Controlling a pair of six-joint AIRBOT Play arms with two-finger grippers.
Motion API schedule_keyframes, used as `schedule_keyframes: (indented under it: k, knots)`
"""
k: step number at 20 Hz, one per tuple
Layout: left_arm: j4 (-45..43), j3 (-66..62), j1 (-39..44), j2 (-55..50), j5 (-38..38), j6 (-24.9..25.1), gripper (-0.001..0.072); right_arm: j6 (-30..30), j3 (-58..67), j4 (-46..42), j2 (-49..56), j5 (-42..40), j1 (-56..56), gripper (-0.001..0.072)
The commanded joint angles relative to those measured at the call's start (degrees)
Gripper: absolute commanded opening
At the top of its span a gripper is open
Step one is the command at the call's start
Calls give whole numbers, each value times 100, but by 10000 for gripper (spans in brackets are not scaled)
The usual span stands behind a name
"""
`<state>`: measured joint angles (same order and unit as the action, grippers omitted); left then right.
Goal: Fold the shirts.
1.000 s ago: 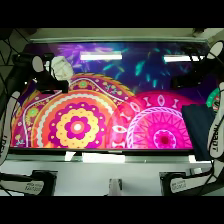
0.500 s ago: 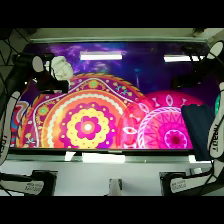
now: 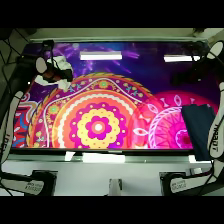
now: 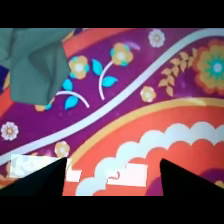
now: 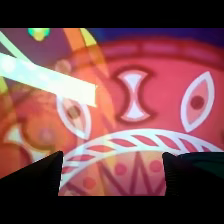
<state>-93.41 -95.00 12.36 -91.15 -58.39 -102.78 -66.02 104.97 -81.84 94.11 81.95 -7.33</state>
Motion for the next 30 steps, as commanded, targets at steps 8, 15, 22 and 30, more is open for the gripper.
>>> schedule_keyframes:
  k: [8,15,22,30]
  knots:
    - [3794,-861,-2240,-1919,706,-529,680,120,7,791,7,-514,4,685]
    - [4223,-857,-2465,-2579,798,96,679,321,7,1285,7,-511,4,685]
    - [4225,-857,-2028,-2809,1471,413,542,315,7,1722,4,-369,4,686]
    - [4306,-874,-1440,-1539,1650,2472,31,321,7,2352,0,-184,4,680]
